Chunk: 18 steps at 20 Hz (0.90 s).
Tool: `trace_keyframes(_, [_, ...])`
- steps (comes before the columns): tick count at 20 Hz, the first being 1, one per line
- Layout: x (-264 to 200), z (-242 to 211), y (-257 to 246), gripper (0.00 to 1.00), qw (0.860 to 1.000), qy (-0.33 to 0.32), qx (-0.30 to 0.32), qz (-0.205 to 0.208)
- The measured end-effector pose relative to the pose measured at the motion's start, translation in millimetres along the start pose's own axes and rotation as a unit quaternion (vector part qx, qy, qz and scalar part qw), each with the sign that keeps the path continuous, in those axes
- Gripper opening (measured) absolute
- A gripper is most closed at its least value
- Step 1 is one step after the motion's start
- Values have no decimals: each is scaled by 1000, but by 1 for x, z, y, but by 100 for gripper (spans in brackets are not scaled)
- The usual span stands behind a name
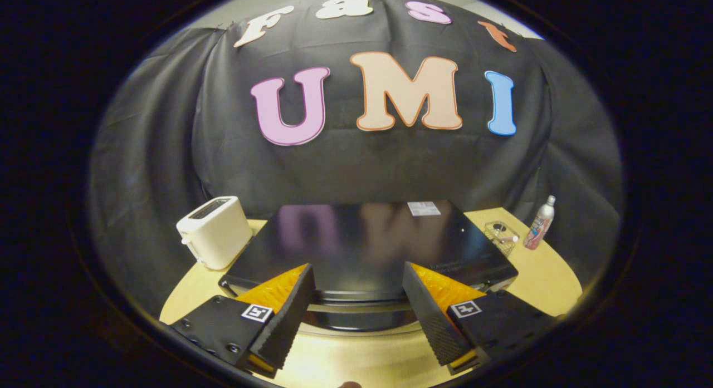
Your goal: Open the toaster oven, put the food inside, and close the toaster oven door.
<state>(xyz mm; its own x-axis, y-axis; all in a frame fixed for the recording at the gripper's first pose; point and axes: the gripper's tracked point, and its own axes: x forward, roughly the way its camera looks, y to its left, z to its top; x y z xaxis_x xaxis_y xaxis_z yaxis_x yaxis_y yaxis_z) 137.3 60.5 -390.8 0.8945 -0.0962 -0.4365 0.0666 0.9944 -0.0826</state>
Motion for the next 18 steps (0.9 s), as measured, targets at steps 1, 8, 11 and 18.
trace_keyframes(1, [-2,1,-1,100,1000,1,2,-7])
trace_keyframes(8, [-25,-13,-6,100,1000,-5,4,-14])
trace_keyframes(11, [-42,-24,-6,100,1000,0,3,-17])
trace_keyframes(18, [-98,-83,-12,100,997,56,-21,-39])
